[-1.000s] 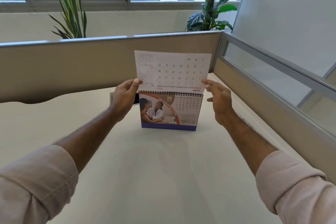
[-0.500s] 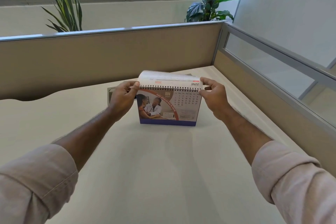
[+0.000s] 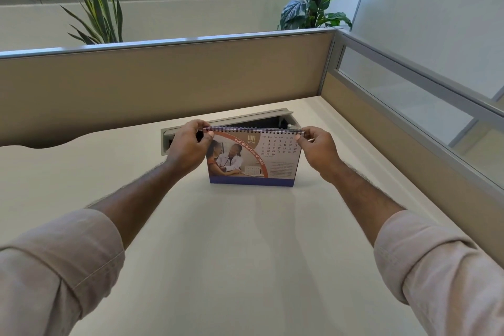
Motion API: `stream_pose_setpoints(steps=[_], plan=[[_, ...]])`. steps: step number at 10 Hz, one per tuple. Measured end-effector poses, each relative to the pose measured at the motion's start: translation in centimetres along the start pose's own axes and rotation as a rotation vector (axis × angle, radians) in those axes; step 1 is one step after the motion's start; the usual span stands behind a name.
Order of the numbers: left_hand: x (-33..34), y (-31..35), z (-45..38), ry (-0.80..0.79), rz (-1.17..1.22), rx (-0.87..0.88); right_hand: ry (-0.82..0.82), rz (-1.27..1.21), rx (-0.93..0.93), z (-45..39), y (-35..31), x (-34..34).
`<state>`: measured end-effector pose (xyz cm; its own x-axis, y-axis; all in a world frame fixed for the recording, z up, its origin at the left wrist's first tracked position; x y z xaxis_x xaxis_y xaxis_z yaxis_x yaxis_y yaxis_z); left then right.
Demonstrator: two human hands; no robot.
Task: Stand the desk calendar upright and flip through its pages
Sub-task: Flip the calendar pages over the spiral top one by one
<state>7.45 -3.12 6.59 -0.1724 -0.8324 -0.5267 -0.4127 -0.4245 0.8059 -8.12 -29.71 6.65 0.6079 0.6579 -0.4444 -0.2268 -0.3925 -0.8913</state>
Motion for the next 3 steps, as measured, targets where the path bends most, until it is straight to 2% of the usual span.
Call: stream_pose_setpoints(steps=[1,2,3], plan=[[0.0,0.0,0.2,-0.021,-0.033,-0.015,0.004,0.003,-0.004,0.0,0.0,0.0],[-0.6,0.8,1.7,0.034,-0.22,0.061,0.128,0.117,-0.114,1.2,-0.8,-0.2],[-0.5,0.8,3.8,0.086,-0.288,0.17,0.267,0.331,-0.339,3.2,-0.3,-0.3]])
Point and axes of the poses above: each hand's wrist, its own z-axis away from the middle knuckle, its own x-axis out of the palm, y = z × x, the point moved 2 cm from there along -z, towards the middle knuckle, and after that the axes turned 2 degrees about z, right-handed, at the moved point
